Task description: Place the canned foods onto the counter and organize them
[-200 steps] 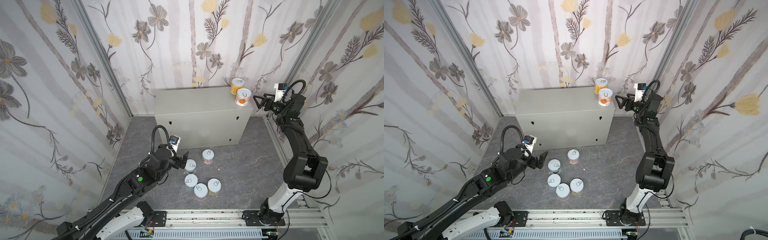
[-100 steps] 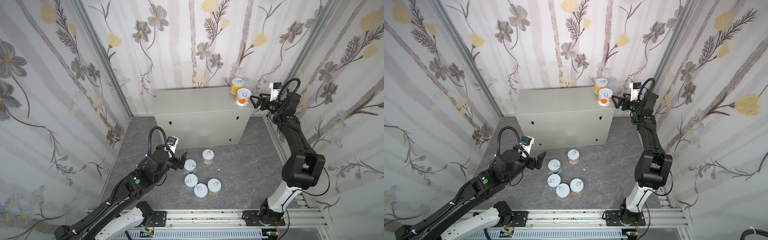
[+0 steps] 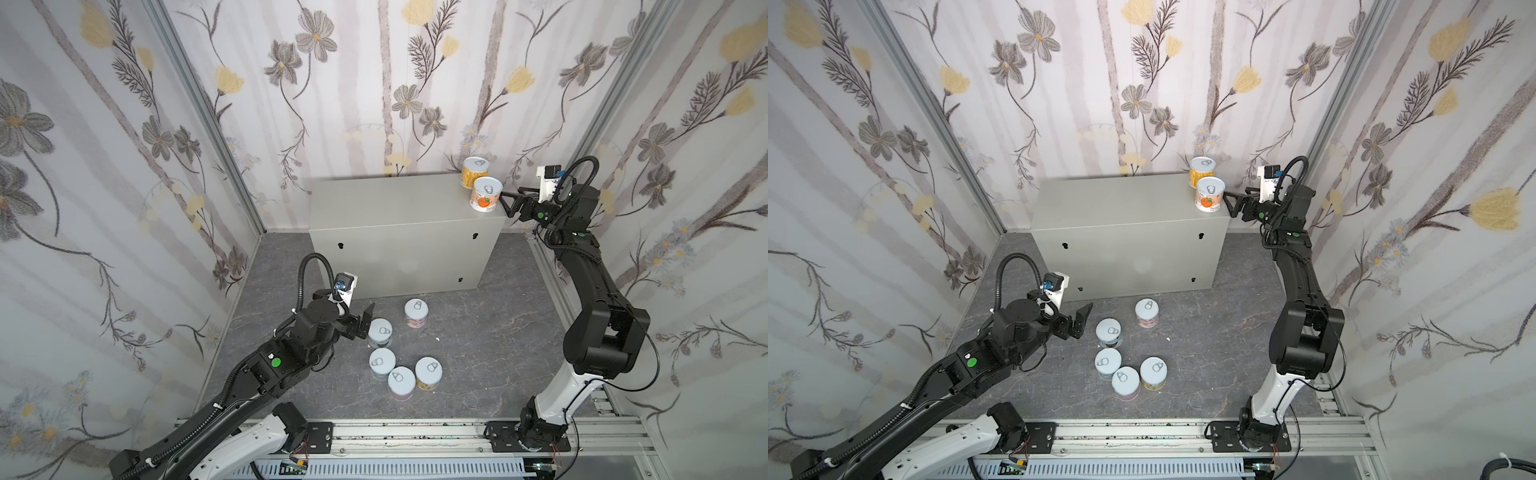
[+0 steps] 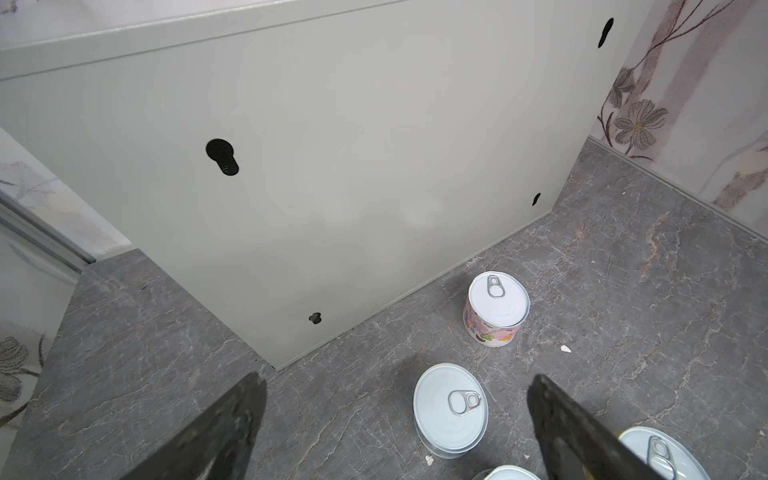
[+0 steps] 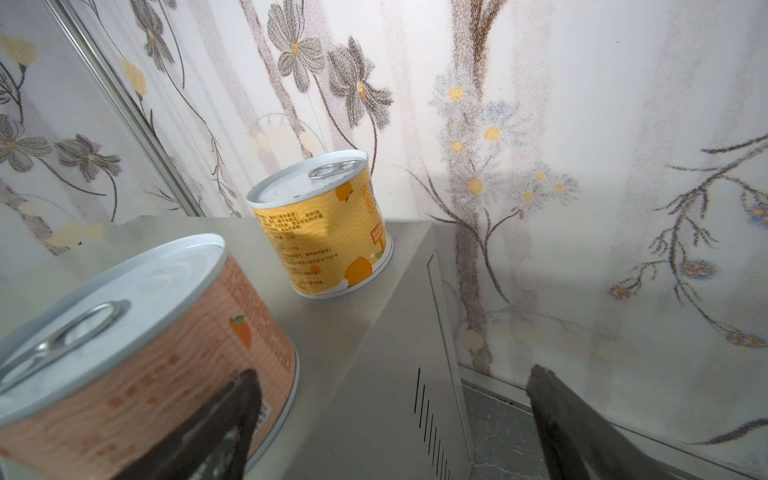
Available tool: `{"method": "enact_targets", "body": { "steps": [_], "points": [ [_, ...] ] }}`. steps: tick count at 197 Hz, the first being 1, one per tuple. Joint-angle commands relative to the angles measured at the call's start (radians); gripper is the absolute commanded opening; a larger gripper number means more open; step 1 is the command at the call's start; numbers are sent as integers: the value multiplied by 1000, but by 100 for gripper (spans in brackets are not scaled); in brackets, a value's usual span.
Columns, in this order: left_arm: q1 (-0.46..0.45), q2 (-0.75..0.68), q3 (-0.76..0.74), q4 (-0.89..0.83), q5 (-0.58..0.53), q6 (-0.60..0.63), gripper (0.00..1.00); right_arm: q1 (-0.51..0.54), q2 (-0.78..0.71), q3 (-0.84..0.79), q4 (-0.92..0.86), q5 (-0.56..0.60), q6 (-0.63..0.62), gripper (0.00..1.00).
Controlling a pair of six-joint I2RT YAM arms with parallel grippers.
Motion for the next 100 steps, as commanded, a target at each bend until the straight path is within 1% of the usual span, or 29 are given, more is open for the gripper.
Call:
{"method": "enact_targets", "body": {
  "steps": [1, 100],
  "points": [
    [2, -1, -3, 17, -9, 0, 100, 1, -3, 7, -10, -3, -24, 100],
    [1, 4, 0, 18, -7, 0, 100, 5, -16, -8, -9, -10, -33, 100]
  ]
}}
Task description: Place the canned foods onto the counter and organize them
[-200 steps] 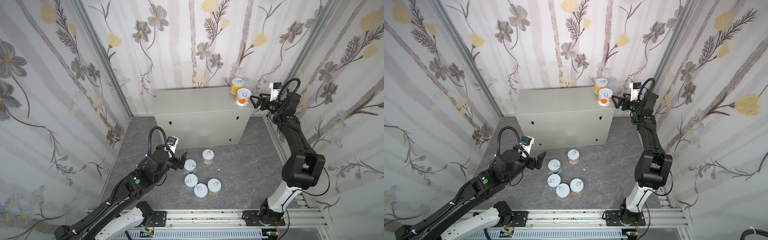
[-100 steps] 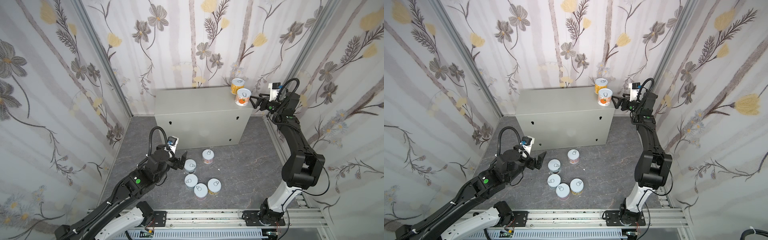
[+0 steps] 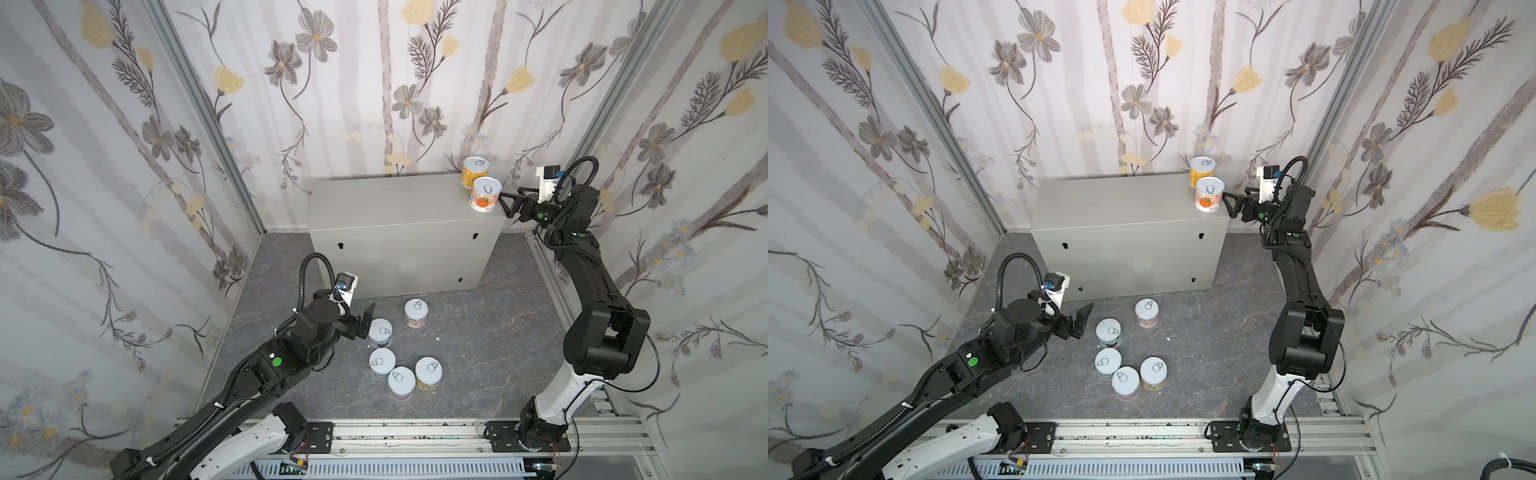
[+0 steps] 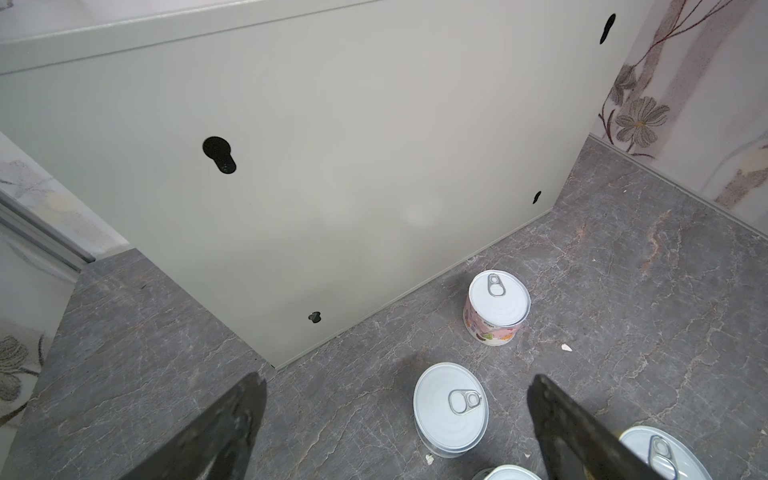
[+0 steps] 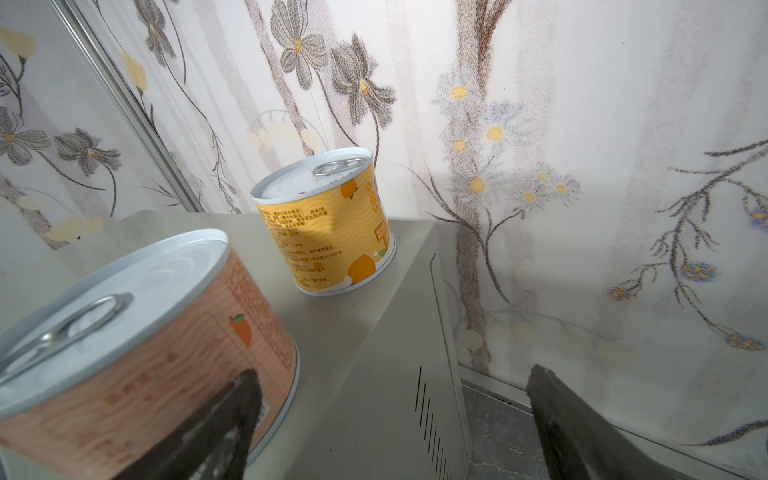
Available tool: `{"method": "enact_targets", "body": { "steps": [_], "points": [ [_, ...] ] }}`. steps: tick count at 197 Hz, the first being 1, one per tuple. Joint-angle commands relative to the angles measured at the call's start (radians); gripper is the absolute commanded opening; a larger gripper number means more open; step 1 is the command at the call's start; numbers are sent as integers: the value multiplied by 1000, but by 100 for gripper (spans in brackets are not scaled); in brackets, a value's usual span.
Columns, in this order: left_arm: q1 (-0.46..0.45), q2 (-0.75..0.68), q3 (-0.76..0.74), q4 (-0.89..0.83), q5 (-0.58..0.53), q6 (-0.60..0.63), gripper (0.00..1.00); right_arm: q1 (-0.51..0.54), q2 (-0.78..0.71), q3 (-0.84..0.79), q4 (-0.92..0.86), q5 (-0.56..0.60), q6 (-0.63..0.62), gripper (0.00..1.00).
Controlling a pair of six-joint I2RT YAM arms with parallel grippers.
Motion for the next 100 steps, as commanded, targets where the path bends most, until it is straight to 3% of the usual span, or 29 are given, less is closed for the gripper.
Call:
{"method": "enact_targets", "body": {
  "steps": [1, 100],
  "points": [
    [1, -2, 0, 18, -6, 1, 100, 3, -12, -4, -5, -8, -19, 100],
    [0, -10, -6, 18, -10, 2, 100, 7, -32, -22, -7, -6, -27, 100]
  ]
}}
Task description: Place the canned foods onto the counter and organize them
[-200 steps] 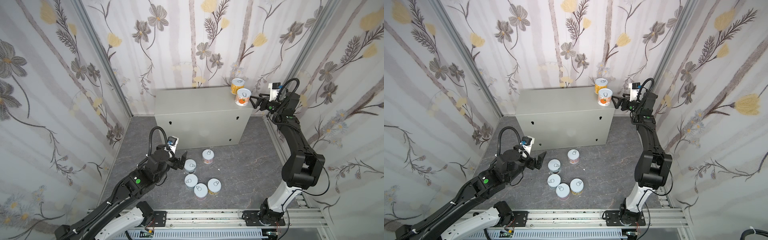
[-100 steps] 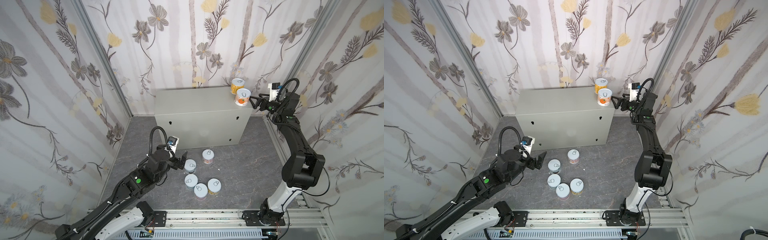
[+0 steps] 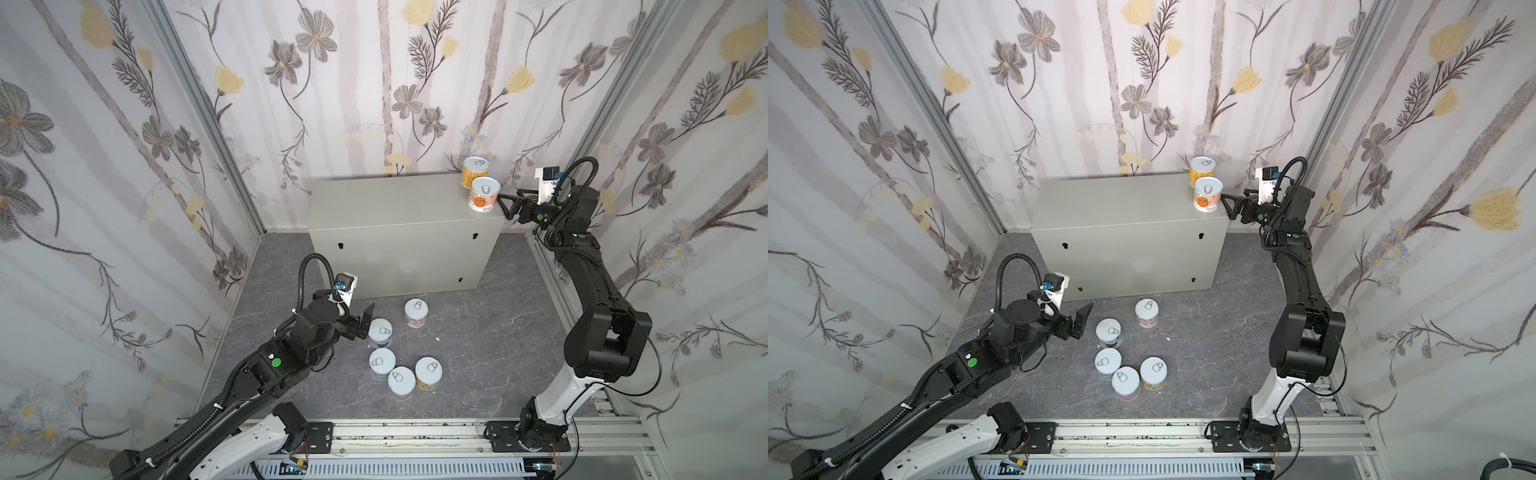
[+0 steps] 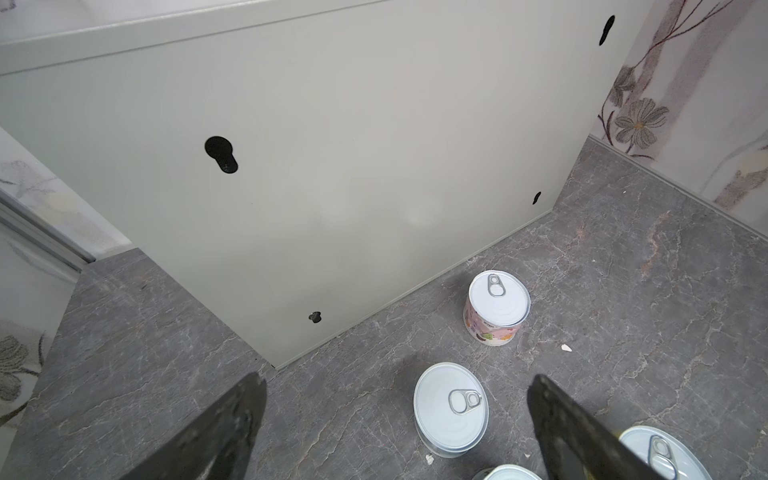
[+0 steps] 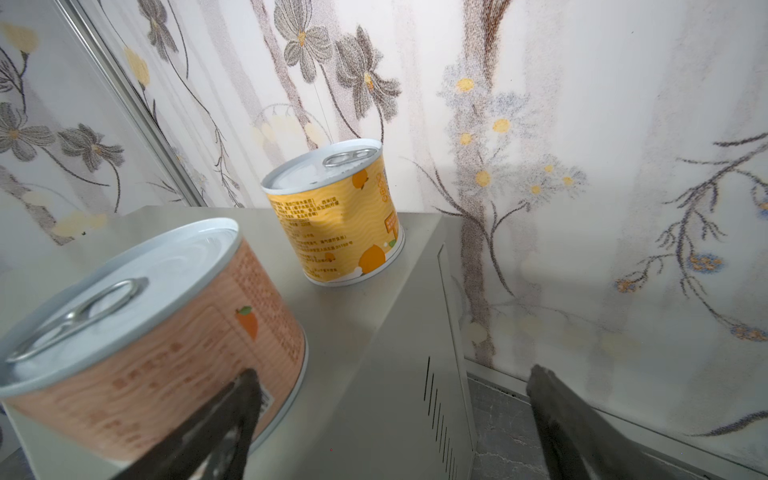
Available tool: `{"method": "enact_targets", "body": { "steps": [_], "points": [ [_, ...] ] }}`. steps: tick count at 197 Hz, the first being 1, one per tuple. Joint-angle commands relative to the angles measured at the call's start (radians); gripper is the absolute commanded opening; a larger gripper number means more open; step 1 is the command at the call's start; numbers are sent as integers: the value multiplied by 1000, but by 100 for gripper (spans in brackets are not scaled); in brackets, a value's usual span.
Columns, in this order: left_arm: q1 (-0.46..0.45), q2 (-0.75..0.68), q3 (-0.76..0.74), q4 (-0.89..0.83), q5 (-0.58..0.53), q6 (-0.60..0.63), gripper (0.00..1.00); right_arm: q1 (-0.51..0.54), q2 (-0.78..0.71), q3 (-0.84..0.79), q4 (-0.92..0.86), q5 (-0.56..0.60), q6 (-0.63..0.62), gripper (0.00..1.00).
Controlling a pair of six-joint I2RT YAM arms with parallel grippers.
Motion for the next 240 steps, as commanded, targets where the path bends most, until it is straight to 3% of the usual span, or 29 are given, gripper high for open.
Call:
{"method": "enact_targets", "body": {
  "steps": [1, 139, 195, 240],
  "points": [
    [0, -4, -1, 17, -11, 2, 100, 2, -10, -4, 17, -6, -17, 100],
    [1, -10, -2, 10, -5, 6, 100, -16, -56, -1, -47, 65, -29, 100],
    [2, 1, 15, -16, -8, -6, 100, -15, -235, -152, -126, 217, -5, 100],
    [-5, 68, 54, -82, -31, -77, 100, 20, -497, -406, -212, 360, 20, 100]
  ]
}}
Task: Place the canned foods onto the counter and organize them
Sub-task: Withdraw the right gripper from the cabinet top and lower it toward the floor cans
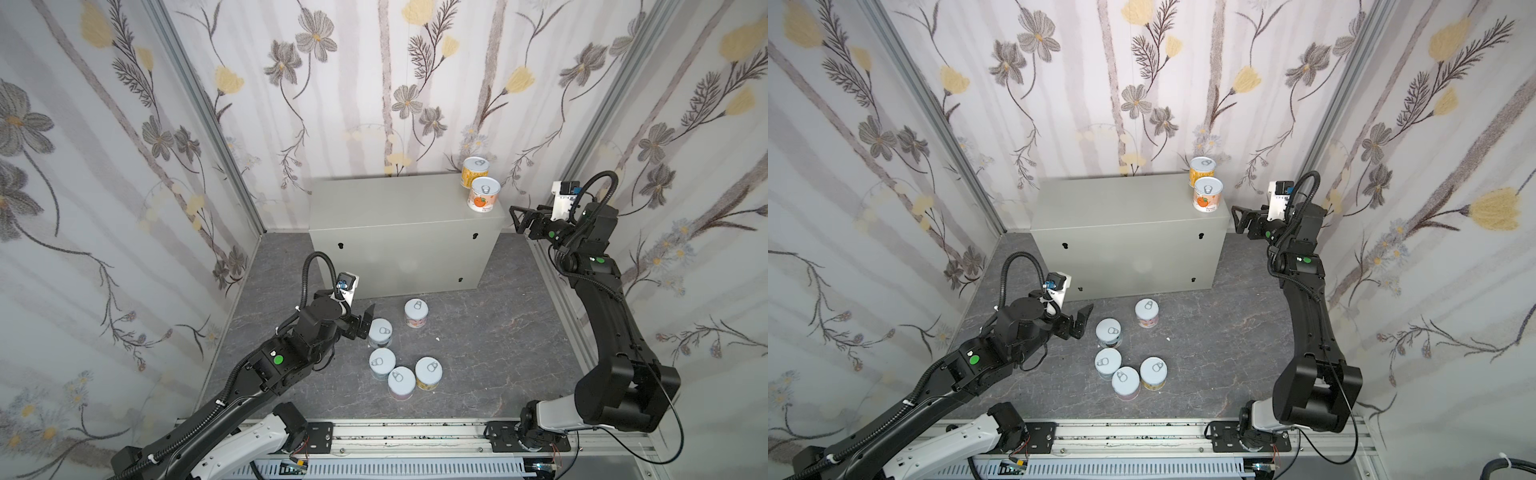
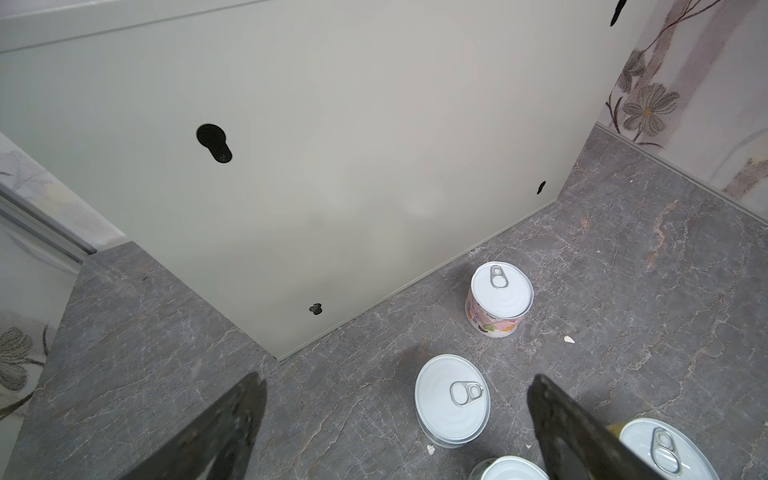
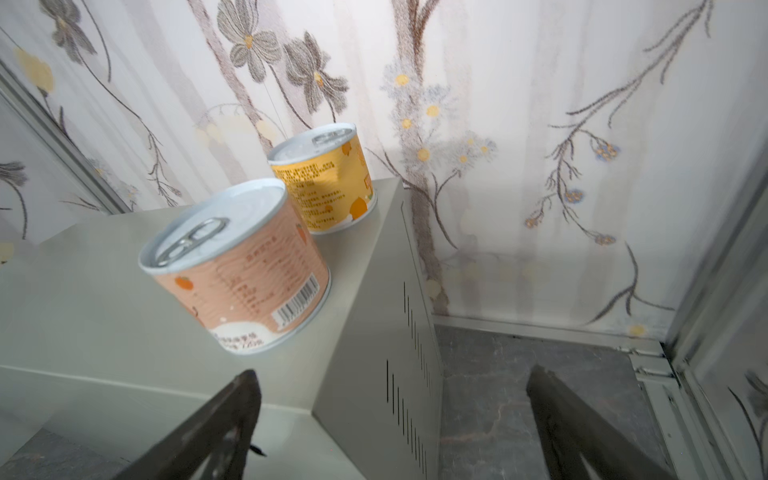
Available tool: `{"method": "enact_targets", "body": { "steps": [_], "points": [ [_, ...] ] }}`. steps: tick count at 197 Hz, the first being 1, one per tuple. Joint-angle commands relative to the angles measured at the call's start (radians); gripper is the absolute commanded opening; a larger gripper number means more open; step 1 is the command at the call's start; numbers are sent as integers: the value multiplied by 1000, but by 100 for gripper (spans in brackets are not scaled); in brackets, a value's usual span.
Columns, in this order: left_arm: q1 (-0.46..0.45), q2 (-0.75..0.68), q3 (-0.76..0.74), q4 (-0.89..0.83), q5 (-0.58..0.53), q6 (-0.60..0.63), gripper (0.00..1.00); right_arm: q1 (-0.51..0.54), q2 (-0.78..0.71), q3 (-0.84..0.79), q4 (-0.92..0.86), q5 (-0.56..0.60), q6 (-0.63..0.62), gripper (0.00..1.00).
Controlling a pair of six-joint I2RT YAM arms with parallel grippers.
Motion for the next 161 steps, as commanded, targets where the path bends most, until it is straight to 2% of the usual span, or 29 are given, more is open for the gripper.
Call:
{"method": "enact_targets", "body": {
  "steps": [1, 19, 47, 77, 87, 112, 137, 161],
  "points": [
    [-5, 26, 23, -38, -27, -59, 100, 18, -102, -96, -54, 98, 16, 100],
    [-16, 37, 25, -40, -36, -79, 100, 69, -202, -164, -109, 155, 5, 100],
    [-28, 24, 27, -68, -36, -66, 100, 225, -360, -285, -169, 293, 28, 100],
    [-27, -53, 8, -93, -30, -35, 100, 456, -513, -466, -184, 427, 112, 100],
    [-29, -87, -8, -89, -22, -25, 100, 570, -536, -518, -196, 488, 141, 100],
    [-26, -145, -26, -104, -7, -25, 100, 829, -539, -642, -198, 613, 236, 100],
    [-27, -160, -30, -133, 28, -47, 100, 1040, -471, -665, -243, 684, 328, 100],
    [-27, -186, -52, -137, 43, -52, 100, 1163, -378, -650, -332, 699, 422, 100]
  ]
}}
